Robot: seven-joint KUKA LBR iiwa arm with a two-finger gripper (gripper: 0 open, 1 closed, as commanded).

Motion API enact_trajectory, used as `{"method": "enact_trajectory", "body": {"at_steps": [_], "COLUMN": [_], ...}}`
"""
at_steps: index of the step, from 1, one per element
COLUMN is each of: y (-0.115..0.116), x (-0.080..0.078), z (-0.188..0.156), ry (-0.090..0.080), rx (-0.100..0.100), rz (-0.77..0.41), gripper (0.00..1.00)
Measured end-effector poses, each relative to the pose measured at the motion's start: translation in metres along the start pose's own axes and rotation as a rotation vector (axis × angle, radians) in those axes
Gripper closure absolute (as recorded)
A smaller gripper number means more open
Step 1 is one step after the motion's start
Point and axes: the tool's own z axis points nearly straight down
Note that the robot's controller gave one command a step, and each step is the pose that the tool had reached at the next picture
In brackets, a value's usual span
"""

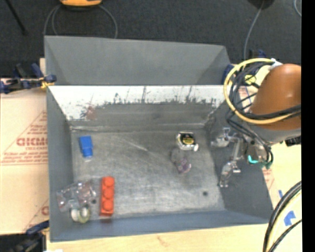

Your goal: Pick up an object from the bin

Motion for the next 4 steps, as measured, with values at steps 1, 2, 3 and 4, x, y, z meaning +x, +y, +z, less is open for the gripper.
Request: {"method": "enact_trajectory", "body": {"at_steps": [1,2,3,4], "y": [0.067,0.079,0.074,0.087], "x": [-0.018,-0.015,-0.025,-0.024], "z": [0.114,0.084,0.081,0.111], "ry": [-0.017,-0.011,-0.010,-0.013], "rx": [0.000,-0.003,-0.003,-0.005], "rz": [0.118,0.256,0.500,0.773], "gripper": [0.00,0.00,0.00,0.00]}}
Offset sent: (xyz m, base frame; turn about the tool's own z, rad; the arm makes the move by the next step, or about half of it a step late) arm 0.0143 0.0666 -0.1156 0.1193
